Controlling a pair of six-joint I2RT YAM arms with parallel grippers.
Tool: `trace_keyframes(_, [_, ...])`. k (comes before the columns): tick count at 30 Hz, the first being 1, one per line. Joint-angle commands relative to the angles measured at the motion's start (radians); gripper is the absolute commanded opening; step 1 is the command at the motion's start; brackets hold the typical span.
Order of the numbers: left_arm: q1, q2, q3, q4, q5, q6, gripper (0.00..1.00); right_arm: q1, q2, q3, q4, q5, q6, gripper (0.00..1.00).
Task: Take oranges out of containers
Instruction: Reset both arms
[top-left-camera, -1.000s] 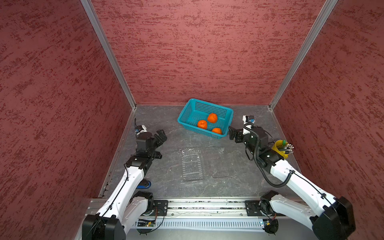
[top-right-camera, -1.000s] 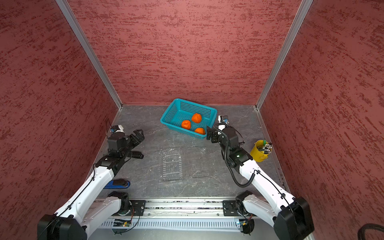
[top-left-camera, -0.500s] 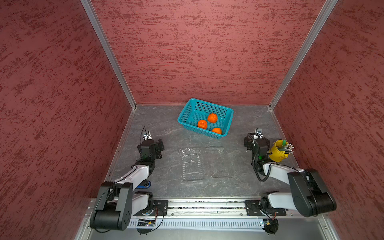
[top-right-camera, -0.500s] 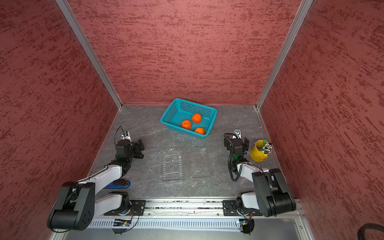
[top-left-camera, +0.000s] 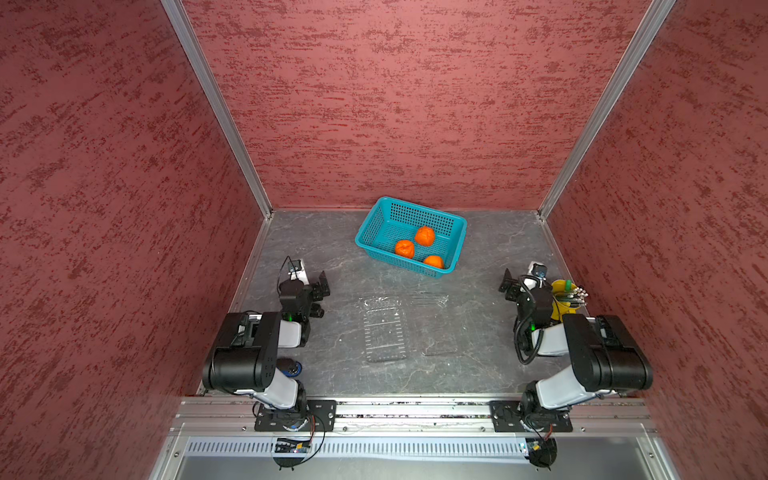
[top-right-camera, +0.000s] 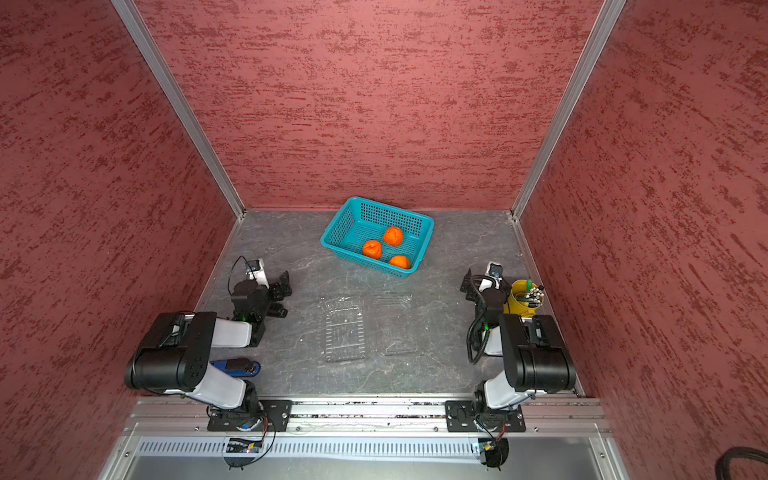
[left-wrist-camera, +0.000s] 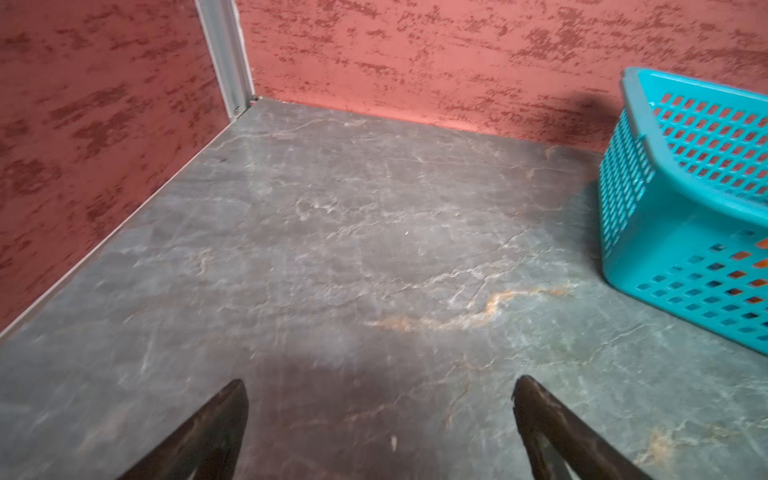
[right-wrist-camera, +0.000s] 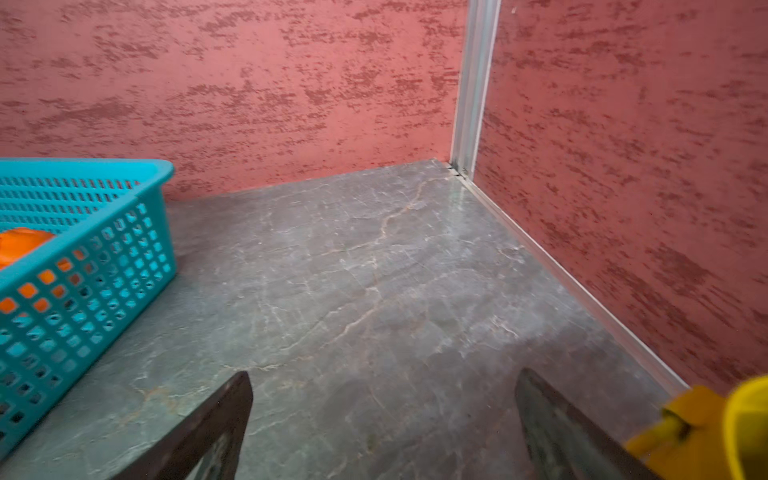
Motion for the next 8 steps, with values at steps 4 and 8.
trace_keyframes(4, [-0.001, -0.003, 0.028, 0.026, 0.036, 0.019, 0.99, 0.000, 0.000, 0.037, 0.001, -0.062, -0.001, 0.99])
trace_keyframes(8, [-0.004, -0.004, 0.030, 0.008, 0.030, 0.020, 0.99, 0.000, 0.000, 0.032, 0.011, -0.064, -0.003, 0.99])
